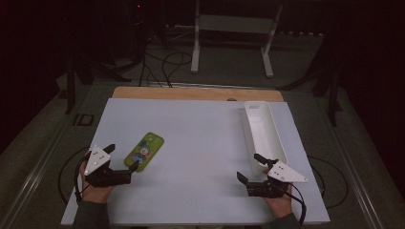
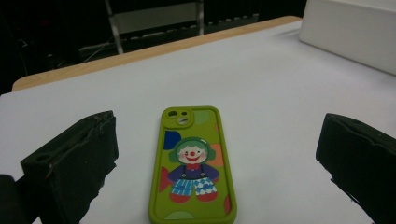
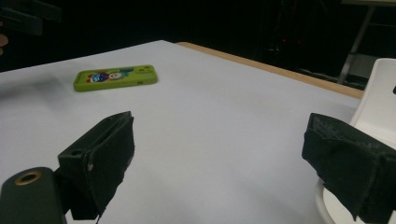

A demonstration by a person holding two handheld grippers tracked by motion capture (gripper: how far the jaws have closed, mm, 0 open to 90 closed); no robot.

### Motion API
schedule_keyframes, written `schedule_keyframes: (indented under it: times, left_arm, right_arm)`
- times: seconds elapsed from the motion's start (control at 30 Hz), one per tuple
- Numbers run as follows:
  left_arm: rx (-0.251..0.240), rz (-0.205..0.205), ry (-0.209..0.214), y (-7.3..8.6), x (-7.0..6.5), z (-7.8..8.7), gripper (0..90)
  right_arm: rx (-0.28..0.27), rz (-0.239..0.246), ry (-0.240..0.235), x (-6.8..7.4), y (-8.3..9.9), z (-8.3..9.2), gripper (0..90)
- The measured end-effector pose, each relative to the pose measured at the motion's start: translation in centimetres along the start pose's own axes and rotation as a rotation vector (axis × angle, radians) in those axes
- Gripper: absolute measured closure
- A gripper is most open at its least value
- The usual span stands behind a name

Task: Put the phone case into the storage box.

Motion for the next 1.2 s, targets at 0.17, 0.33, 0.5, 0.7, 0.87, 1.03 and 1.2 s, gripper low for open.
schedule_keyframes:
  times: [0.17, 0.33, 0.5, 0.7, 0.87, 1.03, 1.2]
  left_arm:
    - [0.022, 0.007, -0.001, -0.3, 0.0, -0.2, 0.0]
    - [0.045, -0.009, -0.001, -0.6, -0.3, -0.4, 0.0]
    - [0.064, -0.009, 0.005, -1.0, -0.3, -0.8, 0.0]
    - [0.081, -0.016, 0.006, -1.8, -0.2, -1.1, 0.0]
    - [0.093, -0.035, 0.002, -2.6, -0.2, -1.5, 0.0]
    - [0.106, -0.047, 0.0, -3.0, -0.3, -1.9, 0.0]
    - [0.146, -0.053, -0.005, -3.3, -0.2, -2.8, 0.0]
  right_arm:
    - [0.001, -0.006, 0.008, -0.1, 0.1, 0.1, 8.8]
    - [-0.008, -0.004, 0.008, -0.1, 0.0, 0.3, 8.8]
    - [-0.002, -0.001, 0.007, -0.2, 0.0, 0.1, 8.8]
    - [-0.006, -0.005, 0.006, -0.1, -0.1, 0.1, 8.8]
    - [-0.004, 0.002, 0.005, -0.2, -0.3, 0.0, 8.8]
    - [0.0, 0.008, 0.004, -0.3, -0.4, 0.0, 8.8]
    - [-0.002, 0.013, 0.004, -0.4, -0.4, 0.1, 8.8]
Point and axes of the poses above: each handheld gripper's, and its own axes: z roughly backward along the jaws, y roughly out of its underside, x roughly to its left, the point moved 4 cm from there along -z, roughly forward along the jaws, and after that the axes turned 13 degrees about -y, right-handed, at the moved point
